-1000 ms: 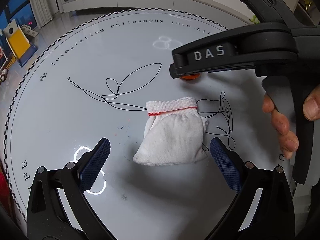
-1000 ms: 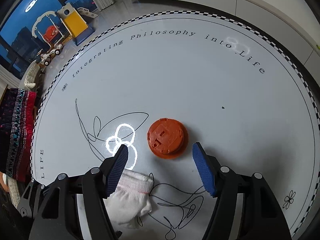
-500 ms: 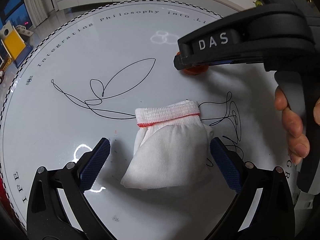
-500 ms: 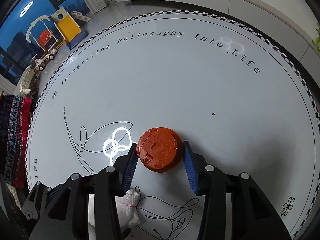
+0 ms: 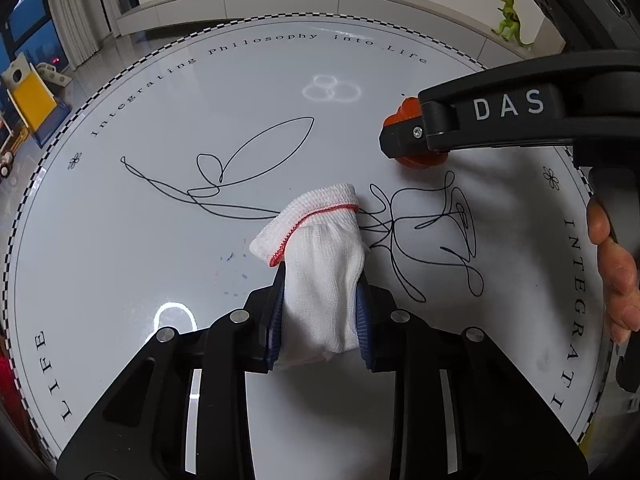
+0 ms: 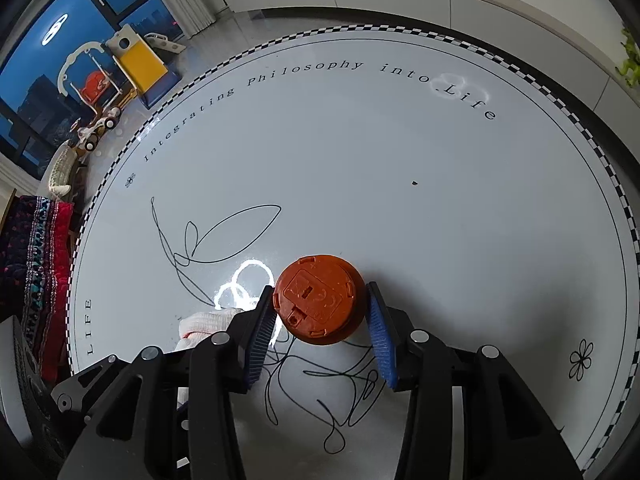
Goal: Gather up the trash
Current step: 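Grasp the white cloth with the left gripper while the right gripper grasps the orange lid, then carry the white cloth and orange lid over the trash bag and release both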
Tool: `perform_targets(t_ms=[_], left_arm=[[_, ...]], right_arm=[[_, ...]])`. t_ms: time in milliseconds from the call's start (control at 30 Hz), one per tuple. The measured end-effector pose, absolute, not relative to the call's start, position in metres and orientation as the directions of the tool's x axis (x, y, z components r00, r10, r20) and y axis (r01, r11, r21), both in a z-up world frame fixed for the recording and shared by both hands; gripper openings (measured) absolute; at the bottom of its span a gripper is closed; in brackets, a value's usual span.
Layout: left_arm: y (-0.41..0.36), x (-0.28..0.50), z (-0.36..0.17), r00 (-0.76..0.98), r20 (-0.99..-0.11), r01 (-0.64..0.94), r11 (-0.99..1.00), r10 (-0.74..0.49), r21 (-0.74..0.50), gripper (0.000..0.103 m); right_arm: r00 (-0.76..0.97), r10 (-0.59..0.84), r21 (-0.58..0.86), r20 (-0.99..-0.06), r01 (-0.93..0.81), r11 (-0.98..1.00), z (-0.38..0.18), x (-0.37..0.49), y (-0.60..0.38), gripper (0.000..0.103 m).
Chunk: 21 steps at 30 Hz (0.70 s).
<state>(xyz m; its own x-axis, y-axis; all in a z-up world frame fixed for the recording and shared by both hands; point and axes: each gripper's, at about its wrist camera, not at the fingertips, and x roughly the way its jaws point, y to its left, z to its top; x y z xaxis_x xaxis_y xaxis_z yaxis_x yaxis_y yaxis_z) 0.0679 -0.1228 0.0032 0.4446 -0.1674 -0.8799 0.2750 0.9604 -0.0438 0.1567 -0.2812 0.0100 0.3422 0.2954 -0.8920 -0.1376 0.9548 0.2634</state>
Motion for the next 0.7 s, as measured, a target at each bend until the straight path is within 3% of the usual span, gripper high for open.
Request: perform_targets(t_ms=[700], left_arm=[[-0.052, -0.031, 0.041, 0.524, -0.841, 0.206, 0.978, -0.138, -0.033, 0.030]], right_arm=[[0.358, 0.409, 0.321, -0.840, -0.280, 0.905, 0.063, 0.027, -0.212, 0.046]])
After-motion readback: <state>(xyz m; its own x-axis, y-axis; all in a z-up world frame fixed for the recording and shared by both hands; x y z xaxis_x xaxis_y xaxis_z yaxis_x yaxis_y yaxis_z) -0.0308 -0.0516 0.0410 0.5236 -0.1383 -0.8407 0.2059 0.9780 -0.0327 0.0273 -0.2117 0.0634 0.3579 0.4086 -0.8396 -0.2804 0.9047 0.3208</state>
